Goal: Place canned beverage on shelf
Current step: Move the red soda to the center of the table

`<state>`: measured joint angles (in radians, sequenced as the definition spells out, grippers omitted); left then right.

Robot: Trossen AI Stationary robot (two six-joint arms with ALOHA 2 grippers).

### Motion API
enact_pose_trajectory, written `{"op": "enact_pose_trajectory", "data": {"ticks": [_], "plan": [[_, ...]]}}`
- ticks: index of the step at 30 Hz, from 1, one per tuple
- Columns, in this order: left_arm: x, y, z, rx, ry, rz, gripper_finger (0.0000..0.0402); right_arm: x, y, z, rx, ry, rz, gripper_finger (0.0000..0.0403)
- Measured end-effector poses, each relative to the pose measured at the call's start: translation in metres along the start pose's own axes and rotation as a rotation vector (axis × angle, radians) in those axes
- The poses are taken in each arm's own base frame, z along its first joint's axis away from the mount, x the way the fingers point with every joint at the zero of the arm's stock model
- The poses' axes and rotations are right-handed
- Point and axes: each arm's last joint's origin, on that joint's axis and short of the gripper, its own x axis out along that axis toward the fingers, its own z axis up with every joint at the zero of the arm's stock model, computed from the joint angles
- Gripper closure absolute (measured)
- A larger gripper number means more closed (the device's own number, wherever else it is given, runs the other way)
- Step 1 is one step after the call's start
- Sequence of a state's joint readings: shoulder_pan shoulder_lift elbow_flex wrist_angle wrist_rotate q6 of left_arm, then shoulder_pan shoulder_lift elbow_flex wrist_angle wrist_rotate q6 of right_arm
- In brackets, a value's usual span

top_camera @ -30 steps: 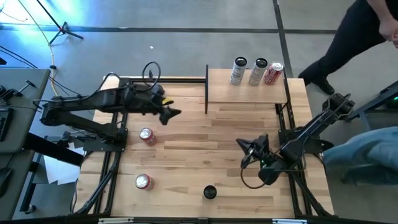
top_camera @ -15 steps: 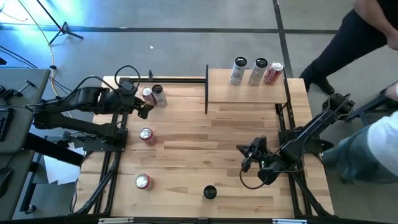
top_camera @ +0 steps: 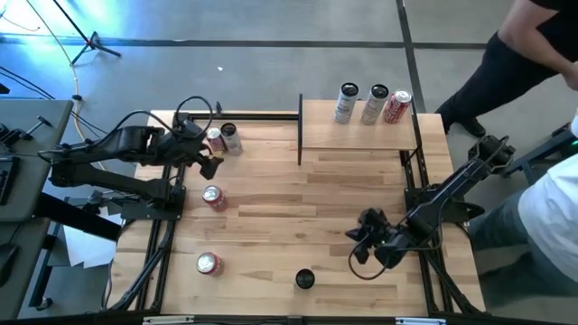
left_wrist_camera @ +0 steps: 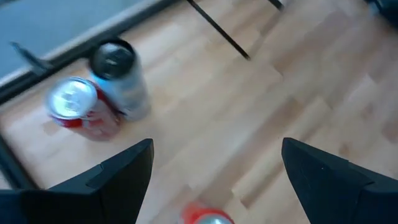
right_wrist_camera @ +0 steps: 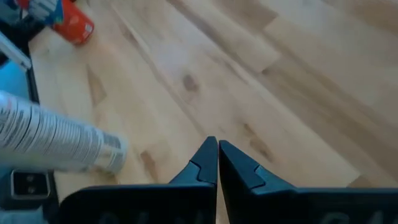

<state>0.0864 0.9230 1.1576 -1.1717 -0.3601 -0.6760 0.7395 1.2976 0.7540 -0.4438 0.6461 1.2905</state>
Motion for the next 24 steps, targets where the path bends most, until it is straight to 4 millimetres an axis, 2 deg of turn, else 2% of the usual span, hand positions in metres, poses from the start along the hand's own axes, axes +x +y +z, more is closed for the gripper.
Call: {"op": "enact_pose_trajectory", "data": {"ticks": [3,8,17,24], "plan": [[0.005,-0.001,-0.001,0.022,0.094,-0.05,0.0067,0.0,0.0,0.0,0.0,-0.013,-0.004,0.0402],[0.009,0.0,-0.005,0.084,0.154,0.005,0.0067,0.0,0.0,-0.001,0.0,0.032,0.009,0.0402],[-0.001,0.01,-0.004,0.204,0.039,0.095,0.0067,0.0,0.001,-0.003,0.0,0.102,0.029,0.0402],[-0.002,0.007,-0.001,0.246,-0.004,0.049,0.0067,0.0,0.001,-0.003,0.0,0.103,0.03,0.0402]]}}
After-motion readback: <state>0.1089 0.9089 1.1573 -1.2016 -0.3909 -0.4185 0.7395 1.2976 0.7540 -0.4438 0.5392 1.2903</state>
